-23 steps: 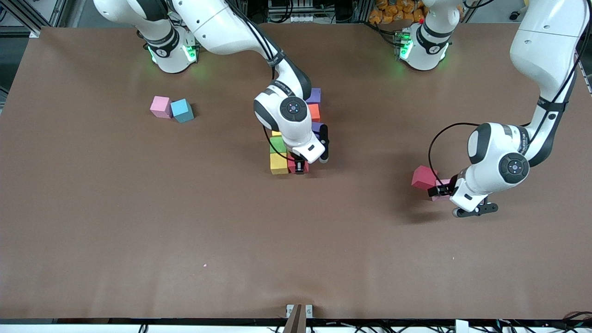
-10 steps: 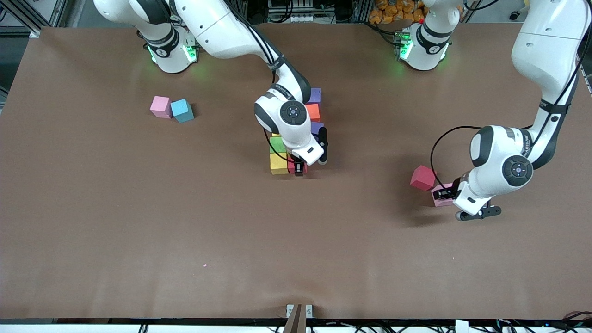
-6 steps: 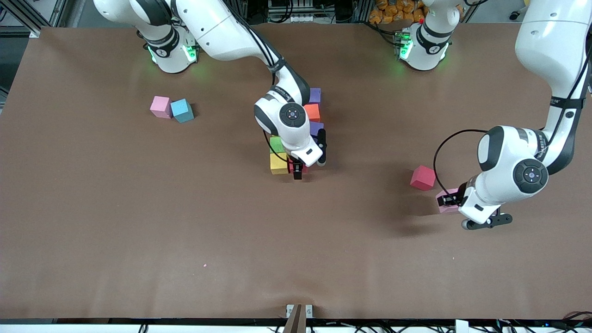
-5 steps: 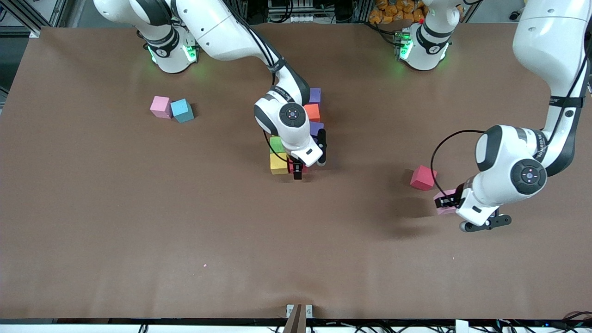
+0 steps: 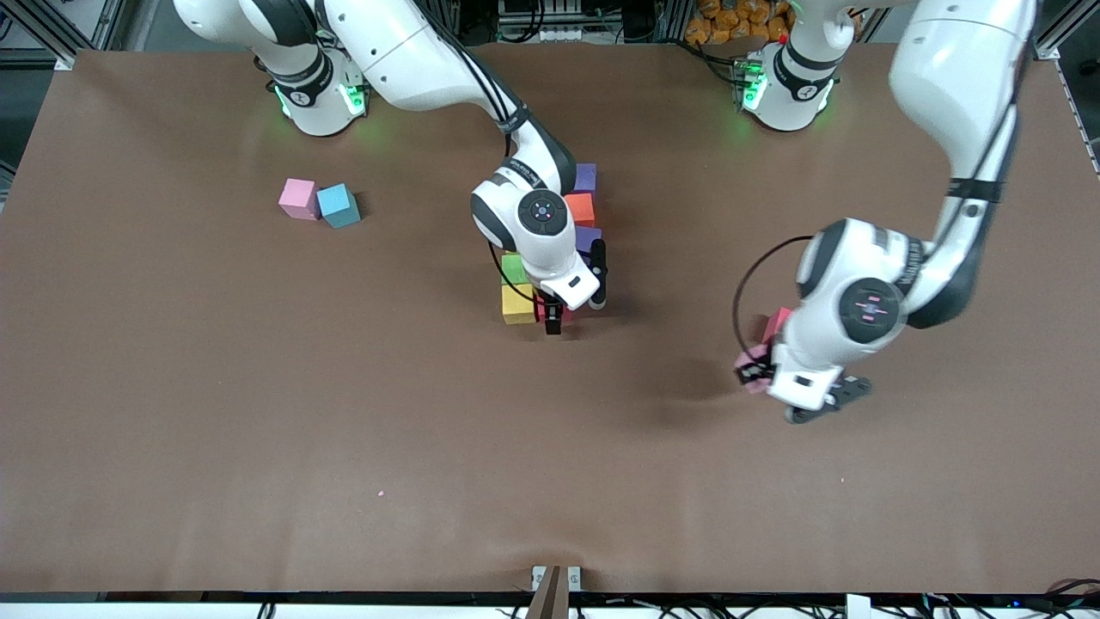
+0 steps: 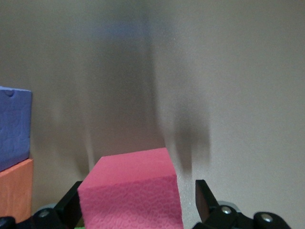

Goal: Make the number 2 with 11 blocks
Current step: 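Carry the pink cube to the figure while the right gripper withdraws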

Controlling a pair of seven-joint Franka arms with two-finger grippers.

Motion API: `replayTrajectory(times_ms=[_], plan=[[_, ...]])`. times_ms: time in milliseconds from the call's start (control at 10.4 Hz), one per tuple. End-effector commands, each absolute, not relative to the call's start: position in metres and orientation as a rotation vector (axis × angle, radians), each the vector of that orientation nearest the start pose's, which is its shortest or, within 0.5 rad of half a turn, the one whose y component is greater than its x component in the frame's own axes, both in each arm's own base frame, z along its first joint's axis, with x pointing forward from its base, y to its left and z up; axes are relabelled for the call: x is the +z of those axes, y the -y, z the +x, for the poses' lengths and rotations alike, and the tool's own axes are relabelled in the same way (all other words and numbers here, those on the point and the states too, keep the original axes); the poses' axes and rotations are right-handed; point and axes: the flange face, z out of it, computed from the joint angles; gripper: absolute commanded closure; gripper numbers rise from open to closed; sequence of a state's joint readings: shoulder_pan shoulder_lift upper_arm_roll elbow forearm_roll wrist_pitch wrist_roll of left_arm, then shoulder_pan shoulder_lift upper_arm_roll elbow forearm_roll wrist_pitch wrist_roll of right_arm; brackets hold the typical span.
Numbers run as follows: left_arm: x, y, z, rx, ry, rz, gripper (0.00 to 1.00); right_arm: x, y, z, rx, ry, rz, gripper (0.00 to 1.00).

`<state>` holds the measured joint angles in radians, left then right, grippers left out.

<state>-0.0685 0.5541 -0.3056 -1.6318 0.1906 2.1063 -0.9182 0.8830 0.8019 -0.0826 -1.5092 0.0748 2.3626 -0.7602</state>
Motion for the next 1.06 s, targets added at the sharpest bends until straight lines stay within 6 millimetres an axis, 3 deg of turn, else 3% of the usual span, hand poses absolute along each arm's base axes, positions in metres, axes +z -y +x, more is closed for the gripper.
replayTrajectory(times_ms=[0,193,386,483,580,773,869,966], plan=[[0.295,0.255,0.630,0.096,1.006,-2.927,0.56,0.219,-0.513,0.489,-0.022,2.151,-2.267,0.00],[0.280,0.294,0.610,0.112,1.212,-2.823,0.56,0.245,-0.511,0.488,0.013,2.151,-2.261,0.00],[0.264,0.314,0.599,0.127,1.382,-2.724,0.56,0.262,-0.502,0.493,0.006,2.138,-2.266,0.00],[0.255,0.332,0.590,0.126,1.467,-2.676,0.56,0.279,-0.493,0.499,-0.023,2.129,-2.273,0.00],[0.246,0.351,0.578,0.126,1.546,-2.621,0.56,0.294,-0.478,0.502,-0.022,2.146,-2.253,0.00],[0.233,0.366,0.562,0.124,1.727,-2.480,0.56,0.329,-0.423,0.521,0.044,2.111,-2.265,0.00],[0.224,0.386,0.543,0.108,1.800,-2.446,0.56,0.356,-0.398,0.524,0.013,2.061,-2.308,0.00],[0.213,0.403,0.525,0.086,1.893,-2.408,0.56,0.386,-0.370,0.541,-0.062,2.008,-2.356,0.00]])
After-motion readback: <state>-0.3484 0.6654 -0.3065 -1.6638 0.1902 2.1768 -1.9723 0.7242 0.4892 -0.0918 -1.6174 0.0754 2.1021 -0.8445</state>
